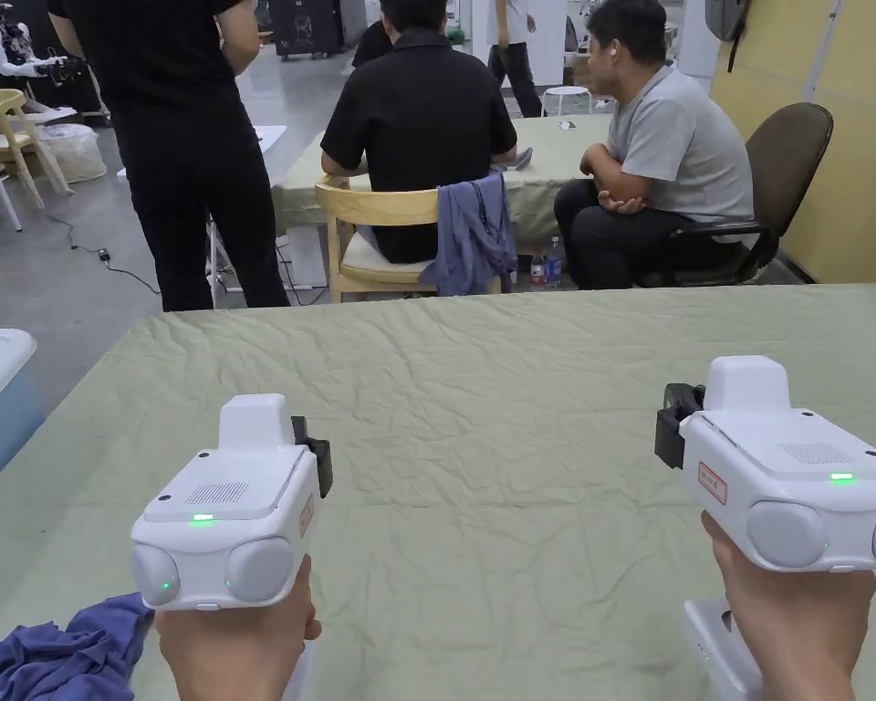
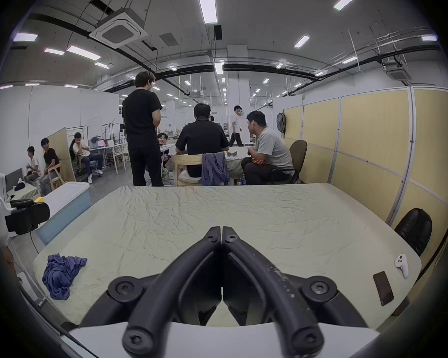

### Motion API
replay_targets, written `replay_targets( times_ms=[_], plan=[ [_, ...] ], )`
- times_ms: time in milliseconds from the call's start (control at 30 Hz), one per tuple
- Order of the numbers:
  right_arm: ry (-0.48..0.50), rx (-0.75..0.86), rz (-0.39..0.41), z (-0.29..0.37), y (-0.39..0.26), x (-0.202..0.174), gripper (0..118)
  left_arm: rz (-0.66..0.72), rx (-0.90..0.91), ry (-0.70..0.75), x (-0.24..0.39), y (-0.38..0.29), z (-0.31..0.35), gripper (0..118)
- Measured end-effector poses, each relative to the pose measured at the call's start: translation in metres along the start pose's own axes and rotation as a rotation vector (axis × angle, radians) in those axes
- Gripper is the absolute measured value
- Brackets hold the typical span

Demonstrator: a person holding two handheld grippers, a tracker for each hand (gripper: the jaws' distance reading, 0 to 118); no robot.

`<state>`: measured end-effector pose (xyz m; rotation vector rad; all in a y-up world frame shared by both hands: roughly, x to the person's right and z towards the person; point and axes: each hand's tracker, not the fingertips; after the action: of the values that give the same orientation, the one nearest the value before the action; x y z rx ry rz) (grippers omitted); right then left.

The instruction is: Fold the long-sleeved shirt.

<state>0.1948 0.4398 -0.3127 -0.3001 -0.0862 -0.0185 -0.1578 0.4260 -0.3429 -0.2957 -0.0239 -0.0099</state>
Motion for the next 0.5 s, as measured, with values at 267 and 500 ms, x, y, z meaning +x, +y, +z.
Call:
replay_targets(
  times_ms=[267, 500],
  plan=[
    [-0.002, -0.006, 0.000, -0.0005, -0.0010, 0.0005, 0, 0.011, 0.000, -0.005, -0.0011, 0.0007, 0.0014, 0],
    [0.003, -0.008, 0.000, -0.0007, -0.0016, -0.0006, 0, 0.011, -0.006, -0.008, -0.0017, -0.0010, 0.0004, 0]
  ],
)
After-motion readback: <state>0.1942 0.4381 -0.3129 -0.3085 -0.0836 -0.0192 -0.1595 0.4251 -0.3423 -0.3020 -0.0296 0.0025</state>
